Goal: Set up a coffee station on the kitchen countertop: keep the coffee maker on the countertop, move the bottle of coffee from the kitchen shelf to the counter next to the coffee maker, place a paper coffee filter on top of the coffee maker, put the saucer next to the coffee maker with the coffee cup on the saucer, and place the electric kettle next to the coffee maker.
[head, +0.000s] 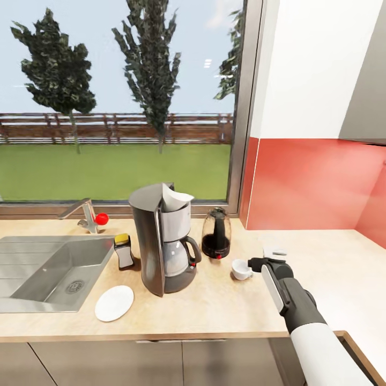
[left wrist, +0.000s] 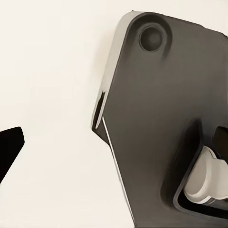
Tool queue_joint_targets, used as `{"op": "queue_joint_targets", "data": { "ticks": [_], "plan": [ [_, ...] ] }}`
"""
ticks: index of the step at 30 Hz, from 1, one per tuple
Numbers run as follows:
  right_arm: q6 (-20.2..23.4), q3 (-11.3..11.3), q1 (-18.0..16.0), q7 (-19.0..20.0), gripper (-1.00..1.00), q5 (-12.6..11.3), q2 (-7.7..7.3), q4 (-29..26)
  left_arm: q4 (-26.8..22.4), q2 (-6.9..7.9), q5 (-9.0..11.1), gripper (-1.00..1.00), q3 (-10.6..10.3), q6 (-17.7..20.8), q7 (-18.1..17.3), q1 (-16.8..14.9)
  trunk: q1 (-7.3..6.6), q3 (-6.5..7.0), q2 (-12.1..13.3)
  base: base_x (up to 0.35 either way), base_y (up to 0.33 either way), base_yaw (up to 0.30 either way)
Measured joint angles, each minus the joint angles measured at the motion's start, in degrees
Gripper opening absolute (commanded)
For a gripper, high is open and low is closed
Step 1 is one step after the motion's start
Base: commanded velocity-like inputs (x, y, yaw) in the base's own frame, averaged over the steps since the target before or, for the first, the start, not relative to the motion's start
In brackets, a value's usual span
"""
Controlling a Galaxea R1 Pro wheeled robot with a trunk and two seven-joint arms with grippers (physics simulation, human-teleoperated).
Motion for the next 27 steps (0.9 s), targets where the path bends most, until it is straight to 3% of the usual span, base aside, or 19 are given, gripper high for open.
{"op": "queue_joint_targets", "data": {
  "ticks": [12, 16, 27],
  "plan": [
    [0.0, 0.0, 0.0, 0.1, 1.0, -0.1, 0.07, 3.9, 0.0, 0.19, 0.1, 1.0, 0.0, 0.0, 0.0, 0.1, 0.01, 0.0, 0.0, 0.115, 0.0, 0.0],
    [0.0, 0.0, 0.0, 0.1, 1.0, -0.1, 1.59, 4.3, 0.0, 0.14, 0.2, 1.0, 0.0, 0.0, 0.0, 0.1, 0.01, 0.0, 0.0, 0.002, 0.0, 0.0],
    [0.0, -0.1, 0.0, 0.2, 1.0, 0.0, 1.85, 4.3, 0.0, 0.19, 0.2, 1.0, 0.0, 0.0, 0.0, 0.1, 0.01, 0.0, 0.0, 0.0, 0.0, 0.0]
  ]
}}
